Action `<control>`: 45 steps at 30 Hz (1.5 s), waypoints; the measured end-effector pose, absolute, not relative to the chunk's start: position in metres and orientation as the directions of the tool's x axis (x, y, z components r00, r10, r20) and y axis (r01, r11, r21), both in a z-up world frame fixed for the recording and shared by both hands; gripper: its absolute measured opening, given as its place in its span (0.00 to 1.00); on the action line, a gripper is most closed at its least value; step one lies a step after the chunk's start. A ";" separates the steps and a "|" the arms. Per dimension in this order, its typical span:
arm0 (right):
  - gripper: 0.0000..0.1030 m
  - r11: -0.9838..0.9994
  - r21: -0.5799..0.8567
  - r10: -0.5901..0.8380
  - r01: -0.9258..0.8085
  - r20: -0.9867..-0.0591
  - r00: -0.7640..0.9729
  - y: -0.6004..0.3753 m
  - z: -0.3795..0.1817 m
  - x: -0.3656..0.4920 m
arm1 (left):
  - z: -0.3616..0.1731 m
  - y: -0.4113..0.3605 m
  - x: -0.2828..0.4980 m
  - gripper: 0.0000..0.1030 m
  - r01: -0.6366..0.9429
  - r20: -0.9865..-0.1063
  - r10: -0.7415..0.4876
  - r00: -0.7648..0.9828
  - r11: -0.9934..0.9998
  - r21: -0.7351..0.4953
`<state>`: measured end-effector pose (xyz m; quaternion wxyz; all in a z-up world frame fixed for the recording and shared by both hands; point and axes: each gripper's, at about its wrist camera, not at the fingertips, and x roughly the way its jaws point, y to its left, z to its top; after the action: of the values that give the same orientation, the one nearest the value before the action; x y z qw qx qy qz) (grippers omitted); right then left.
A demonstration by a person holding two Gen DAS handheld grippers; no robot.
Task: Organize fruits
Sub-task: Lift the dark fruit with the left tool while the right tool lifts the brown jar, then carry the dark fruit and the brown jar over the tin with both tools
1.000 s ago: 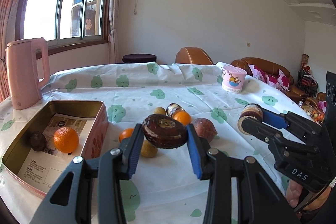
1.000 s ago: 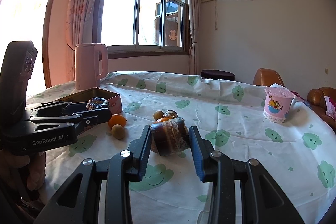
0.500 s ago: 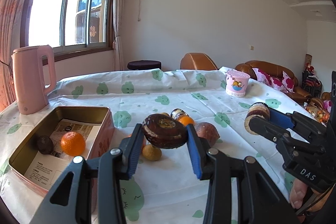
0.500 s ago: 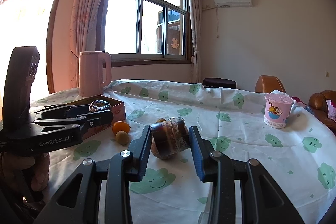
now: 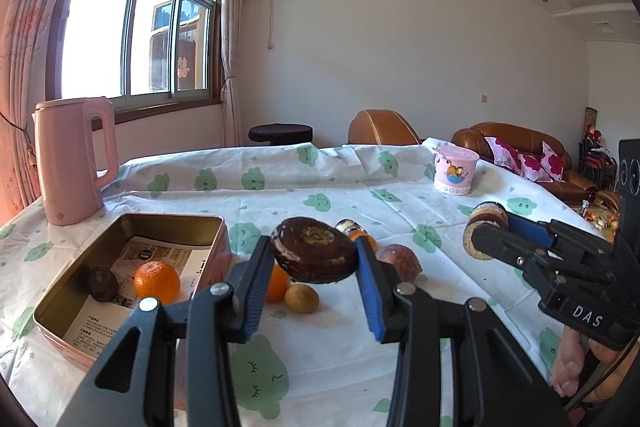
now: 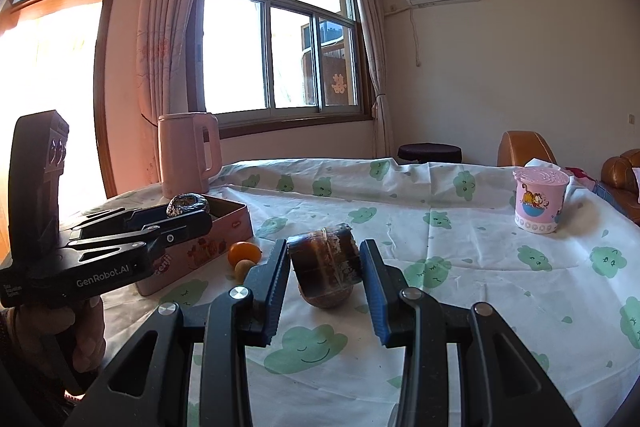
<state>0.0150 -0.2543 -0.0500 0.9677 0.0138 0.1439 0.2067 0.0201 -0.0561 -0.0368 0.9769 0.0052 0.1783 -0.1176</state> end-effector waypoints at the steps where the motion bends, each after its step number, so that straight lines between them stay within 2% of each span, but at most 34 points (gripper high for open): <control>1: 0.37 0.914 0.080 0.405 -0.399 -0.274 0.872 -0.251 -0.048 0.015 | -0.036 -0.054 0.020 0.41 0.227 -0.352 -0.223 0.909 0.973 -0.032; 8: 0.37 0.895 0.017 0.434 -0.445 -0.264 0.861 -0.224 -0.025 0.016 | -0.038 -0.038 0.027 0.41 0.186 -0.378 -0.189 0.906 0.981 -0.046; 24: 0.37 0.835 -0.007 0.527 -0.550 -0.279 0.803 -0.162 0.003 0.041 | -0.037 0.013 0.043 0.41 0.065 -0.427 -0.084 0.900 0.996 -0.058; 45: 0.37 0.774 0.022 0.596 -0.633 -0.365 0.715 -0.082 -0.002 0.094 | -0.048 0.086 0.071 0.41 -0.071 -0.519 0.031 0.854 0.996 -0.057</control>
<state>0.0943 -0.0816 -0.0023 0.9246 -0.0522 0.1789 0.3323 0.0709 0.0858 -0.0481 0.9621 -0.0369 0.2689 0.0265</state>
